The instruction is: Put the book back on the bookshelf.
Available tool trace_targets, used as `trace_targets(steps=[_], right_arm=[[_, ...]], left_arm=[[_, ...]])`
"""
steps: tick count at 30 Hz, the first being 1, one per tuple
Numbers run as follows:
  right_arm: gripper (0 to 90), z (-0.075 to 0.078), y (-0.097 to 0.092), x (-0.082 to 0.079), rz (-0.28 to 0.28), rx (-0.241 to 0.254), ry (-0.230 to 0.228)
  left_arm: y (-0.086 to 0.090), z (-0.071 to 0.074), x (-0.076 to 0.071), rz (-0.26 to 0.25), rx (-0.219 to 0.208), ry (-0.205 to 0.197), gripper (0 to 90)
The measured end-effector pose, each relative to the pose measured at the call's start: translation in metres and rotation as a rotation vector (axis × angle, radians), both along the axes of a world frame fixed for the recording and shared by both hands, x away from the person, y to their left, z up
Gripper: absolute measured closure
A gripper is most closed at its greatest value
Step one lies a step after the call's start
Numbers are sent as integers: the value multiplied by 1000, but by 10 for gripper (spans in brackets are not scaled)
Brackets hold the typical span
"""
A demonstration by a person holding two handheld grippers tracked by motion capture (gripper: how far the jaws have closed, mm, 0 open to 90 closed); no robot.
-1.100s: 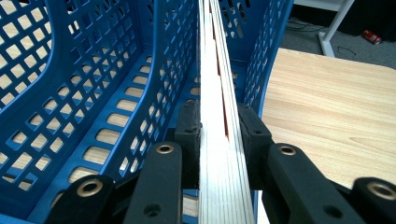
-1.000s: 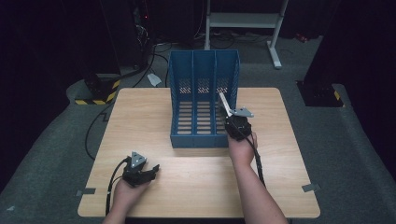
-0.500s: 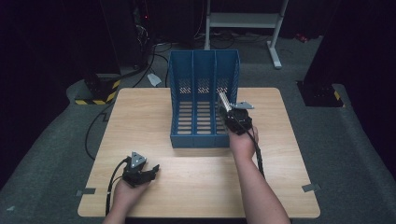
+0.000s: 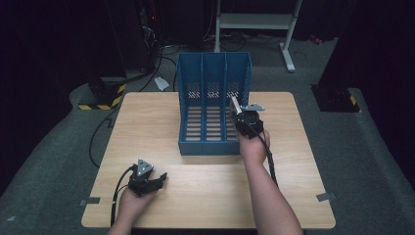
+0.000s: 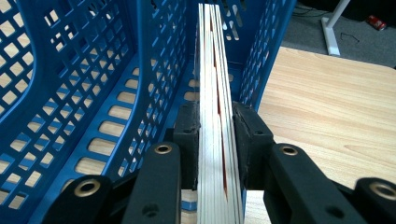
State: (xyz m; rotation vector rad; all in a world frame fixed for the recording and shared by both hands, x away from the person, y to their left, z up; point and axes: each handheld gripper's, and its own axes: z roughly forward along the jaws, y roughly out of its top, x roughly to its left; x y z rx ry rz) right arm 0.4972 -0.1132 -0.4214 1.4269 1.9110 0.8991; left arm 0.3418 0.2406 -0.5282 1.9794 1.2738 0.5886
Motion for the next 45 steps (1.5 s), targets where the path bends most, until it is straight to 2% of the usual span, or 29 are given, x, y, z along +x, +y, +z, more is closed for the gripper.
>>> trace_targets(steps=[6, 13, 22, 25, 33, 45], right_arm=[[760, 0, 0, 0, -7, 6, -6], [762, 1, 0, 2, -59, 20, -33], [762, 6, 12, 10, -101, -21, -70], [761, 6, 13, 14, -138, -16, -68], [760, 4, 14, 16, -180, -22, -75], [758, -1, 18, 18, -197, -48, -71]], left_arm=[[0, 0, 0, 0, 2, 1, 364], [0, 0, 0, 0, 0, 0, 364], [0, 0, 1, 0, 0, 0, 365], [0, 0, 0, -1, 1, 0, 364], [0, 0, 0, 0, 0, 0, 365], [0, 0, 0, 1, 1, 0, 365]])
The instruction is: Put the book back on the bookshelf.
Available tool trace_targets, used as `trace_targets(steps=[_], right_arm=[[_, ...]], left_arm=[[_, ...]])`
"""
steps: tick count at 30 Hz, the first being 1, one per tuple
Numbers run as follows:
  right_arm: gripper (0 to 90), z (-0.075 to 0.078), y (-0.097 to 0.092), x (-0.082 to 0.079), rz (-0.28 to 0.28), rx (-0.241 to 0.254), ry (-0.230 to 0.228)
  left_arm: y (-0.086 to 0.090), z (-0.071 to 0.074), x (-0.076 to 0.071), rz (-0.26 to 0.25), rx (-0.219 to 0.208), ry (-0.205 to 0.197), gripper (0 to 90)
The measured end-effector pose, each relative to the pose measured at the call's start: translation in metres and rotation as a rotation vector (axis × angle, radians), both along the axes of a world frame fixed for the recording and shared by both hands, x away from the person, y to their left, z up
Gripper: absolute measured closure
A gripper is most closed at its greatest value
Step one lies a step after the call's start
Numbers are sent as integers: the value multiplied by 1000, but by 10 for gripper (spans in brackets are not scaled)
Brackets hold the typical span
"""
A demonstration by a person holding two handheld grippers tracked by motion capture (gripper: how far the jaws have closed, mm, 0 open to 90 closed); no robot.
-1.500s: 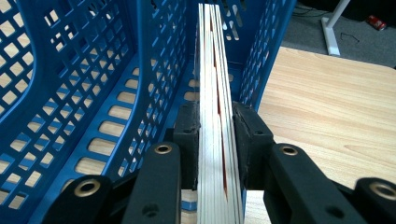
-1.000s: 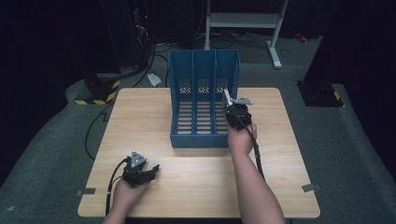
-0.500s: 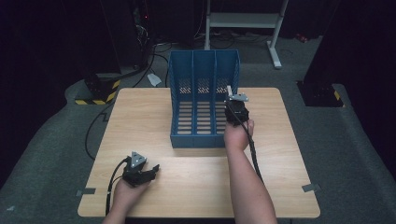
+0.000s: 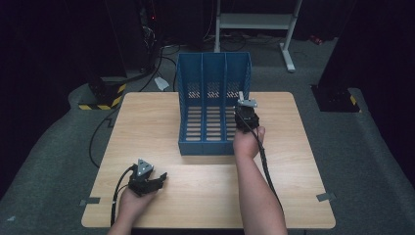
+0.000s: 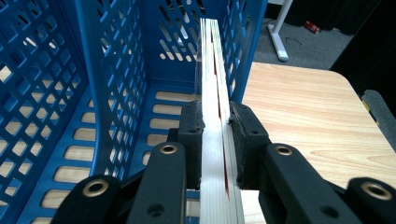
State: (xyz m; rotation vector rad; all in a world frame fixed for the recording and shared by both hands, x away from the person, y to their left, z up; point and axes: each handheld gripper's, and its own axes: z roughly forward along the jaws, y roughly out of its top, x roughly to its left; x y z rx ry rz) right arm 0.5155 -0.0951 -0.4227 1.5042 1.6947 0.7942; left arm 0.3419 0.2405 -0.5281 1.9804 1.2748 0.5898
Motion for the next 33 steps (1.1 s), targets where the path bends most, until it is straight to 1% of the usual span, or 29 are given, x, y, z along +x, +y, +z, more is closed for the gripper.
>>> trace_targets(steps=[6, 10, 12, 15, 23, 27, 33], right_arm=[[756, -1, -2, -1, 6, -11, -4], [752, -1, -3, 0, 4, -8, 4], [746, -2, -5, 1, 4, -9, 15], [742, -3, -8, 0, 1, 6, 8], [733, -4, -8, 0, 5, 2, 5], [712, -3, -10, -1, 9, 7, -1], [674, -2, -12, 0, 14, 21, 3]], left_arm=[[0, 0, 0, 0, 0, 0, 366], [0, 0, 0, 0, 0, 0, 365], [0, 0, 0, 0, -1, 0, 366], [0, 0, 0, 0, 0, 0, 365], [0, 0, 0, 0, -1, 0, 366], [0, 0, 0, 0, -1, 0, 366], [0, 0, 0, 0, -1, 0, 366]])
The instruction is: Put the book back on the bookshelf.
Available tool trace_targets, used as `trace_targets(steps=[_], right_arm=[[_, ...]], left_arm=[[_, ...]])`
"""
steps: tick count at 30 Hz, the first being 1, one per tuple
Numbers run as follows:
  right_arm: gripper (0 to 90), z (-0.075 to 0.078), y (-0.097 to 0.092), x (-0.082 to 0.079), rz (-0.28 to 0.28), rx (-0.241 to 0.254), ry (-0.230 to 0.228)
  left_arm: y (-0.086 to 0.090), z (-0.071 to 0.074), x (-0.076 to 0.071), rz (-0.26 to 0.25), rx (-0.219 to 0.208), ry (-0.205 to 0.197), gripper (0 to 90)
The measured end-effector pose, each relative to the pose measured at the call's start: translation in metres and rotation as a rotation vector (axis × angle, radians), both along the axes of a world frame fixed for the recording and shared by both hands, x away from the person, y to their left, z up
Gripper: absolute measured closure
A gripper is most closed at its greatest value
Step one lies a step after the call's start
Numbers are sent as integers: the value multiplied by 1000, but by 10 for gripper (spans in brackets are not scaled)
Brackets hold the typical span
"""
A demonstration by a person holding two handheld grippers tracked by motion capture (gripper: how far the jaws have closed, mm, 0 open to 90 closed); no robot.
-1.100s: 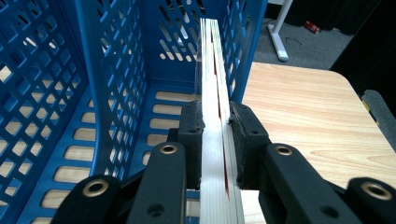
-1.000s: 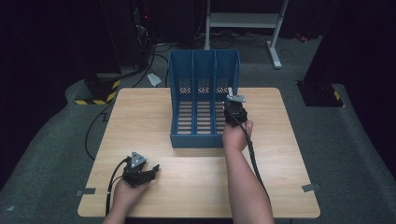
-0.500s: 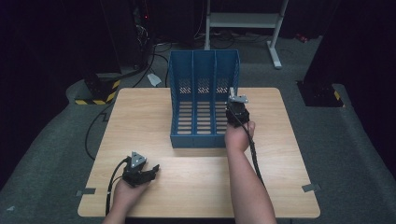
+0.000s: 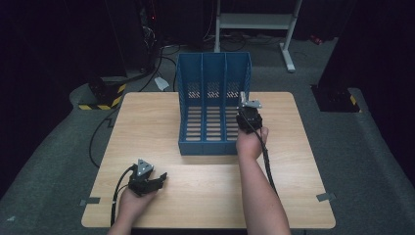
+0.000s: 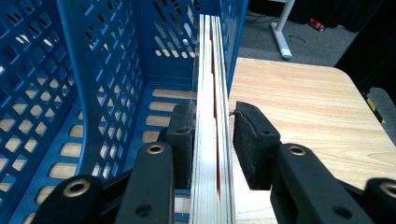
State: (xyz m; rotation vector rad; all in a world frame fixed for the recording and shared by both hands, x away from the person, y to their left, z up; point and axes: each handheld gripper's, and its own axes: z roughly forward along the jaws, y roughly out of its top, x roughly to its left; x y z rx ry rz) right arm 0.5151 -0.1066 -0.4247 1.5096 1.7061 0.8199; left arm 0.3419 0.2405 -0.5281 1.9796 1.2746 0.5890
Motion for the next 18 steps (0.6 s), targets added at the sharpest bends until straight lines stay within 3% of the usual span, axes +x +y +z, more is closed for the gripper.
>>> trace_targets(steps=[18], right_arm=[[553, 7, -3, -4, 53, 59, -15]], left_arm=[[0, 0, 0, 0, 0, 0, 365]])
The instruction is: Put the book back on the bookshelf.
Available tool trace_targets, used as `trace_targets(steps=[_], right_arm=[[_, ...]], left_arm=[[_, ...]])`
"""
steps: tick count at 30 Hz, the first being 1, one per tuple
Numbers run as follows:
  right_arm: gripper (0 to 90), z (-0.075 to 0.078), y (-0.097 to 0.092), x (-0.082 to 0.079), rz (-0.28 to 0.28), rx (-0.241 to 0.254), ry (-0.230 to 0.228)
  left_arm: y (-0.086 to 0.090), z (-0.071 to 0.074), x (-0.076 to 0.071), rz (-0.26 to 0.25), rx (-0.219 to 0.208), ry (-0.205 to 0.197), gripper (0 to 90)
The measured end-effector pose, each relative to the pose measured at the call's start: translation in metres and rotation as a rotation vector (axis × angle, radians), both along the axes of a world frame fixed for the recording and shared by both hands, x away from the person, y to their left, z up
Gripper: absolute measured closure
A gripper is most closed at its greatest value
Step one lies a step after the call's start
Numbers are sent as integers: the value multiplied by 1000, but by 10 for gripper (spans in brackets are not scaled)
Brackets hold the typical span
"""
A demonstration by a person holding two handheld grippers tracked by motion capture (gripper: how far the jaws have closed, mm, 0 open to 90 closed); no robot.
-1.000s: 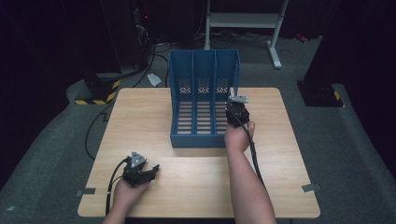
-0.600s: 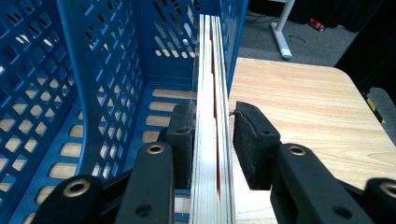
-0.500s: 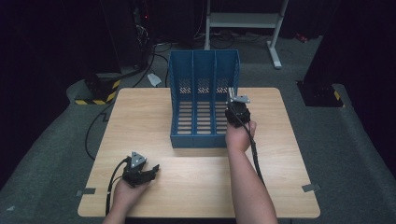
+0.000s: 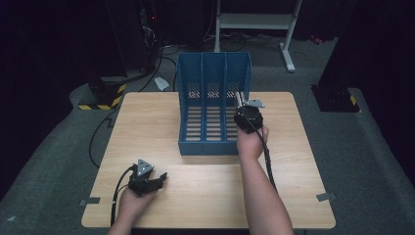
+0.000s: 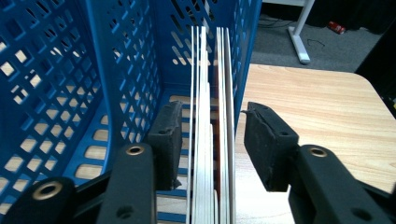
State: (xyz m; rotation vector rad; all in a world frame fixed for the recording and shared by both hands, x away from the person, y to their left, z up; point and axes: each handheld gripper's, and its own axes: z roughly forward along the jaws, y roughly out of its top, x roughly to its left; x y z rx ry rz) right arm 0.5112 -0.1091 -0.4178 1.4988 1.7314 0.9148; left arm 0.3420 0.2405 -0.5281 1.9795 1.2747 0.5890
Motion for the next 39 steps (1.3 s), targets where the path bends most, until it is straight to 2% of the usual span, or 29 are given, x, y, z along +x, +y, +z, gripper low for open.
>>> trace_targets(steps=[14, 23, 31, 39], right_arm=[[487, 14, -4, -12, 59, 46, -35], [468, 22, -15, -28, 99, 47, -67], [456, 18, -33, -46, 122, 48, -82], [445, 4, -53, -64, 122, 35, -84]], left_arm=[[0, 0, 0, 0, -2, 0, 366], [0, 0, 0, -1, 1, -2, 365], [0, 0, 0, -4, 4, 0, 365], [0, 0, 0, -5, 5, 0, 365]])
